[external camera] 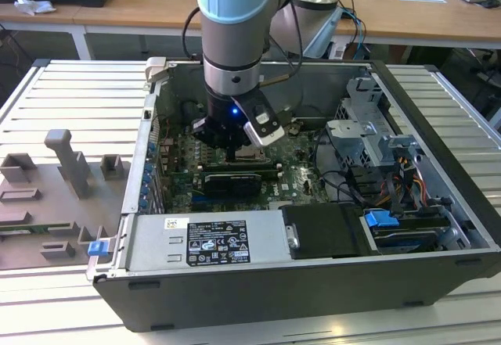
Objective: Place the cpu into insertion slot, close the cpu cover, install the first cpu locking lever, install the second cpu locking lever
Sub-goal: 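Install the second cpu locking lever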
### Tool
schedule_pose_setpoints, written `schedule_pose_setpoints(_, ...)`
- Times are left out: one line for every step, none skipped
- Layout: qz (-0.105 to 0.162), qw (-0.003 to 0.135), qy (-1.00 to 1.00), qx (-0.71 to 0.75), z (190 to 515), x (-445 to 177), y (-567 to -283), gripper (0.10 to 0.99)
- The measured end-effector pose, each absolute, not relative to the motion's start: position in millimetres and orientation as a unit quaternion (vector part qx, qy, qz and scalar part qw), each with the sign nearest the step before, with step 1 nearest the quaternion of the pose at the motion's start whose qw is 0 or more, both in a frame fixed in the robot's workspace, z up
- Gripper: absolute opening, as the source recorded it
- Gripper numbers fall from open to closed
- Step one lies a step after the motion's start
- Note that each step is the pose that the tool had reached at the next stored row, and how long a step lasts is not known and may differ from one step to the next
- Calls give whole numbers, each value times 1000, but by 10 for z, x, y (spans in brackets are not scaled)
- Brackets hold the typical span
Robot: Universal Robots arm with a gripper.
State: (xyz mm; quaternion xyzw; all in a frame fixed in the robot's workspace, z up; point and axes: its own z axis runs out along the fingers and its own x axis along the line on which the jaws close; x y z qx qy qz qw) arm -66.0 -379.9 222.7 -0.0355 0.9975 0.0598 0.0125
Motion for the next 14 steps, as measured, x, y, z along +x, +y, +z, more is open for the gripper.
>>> schedule_pose_setpoints(61,13,997,-36,2216,-660,-3800,106)
schedule_pose_setpoints(62,13,997,-36,2208,-663,-3802,106)
schedule_pose_setpoints(64,13,997,-35,2201,-667,-3805,106)
schedule_pose_setpoints(67,13,997,-35,2192,-669,-3812,106)
schedule_pose_setpoints(71,13,997,-36,2188,-672,-3823,106)
schedule_pose_setpoints(76,13,996,-36,2185,-675,-3832,106)
schedule_pose_setpoints(83,13,996,-37,2181,-683,-3845,106)
schedule_pose_setpoints(86,13,995,-38,2178,-692,-3868,106)
schedule_pose_setpoints(86,13,995,-38,2178,-700,-3880,106)
schedule_pose_setpoints(86,13,995,-38,2177,-709,-3889,106)
schedule_pose_setpoints(87,13,995,-39,2176,-715,-3900,106)
schedule_pose_setpoints(87,13,995,-39,2175,-719,-3907,106)
schedule_pose_setpoints(88,13,995,-39,2168,-723,-3918,106)
schedule_pose_setpoints(91,13,995,-39,2151,-724,-3926,106)
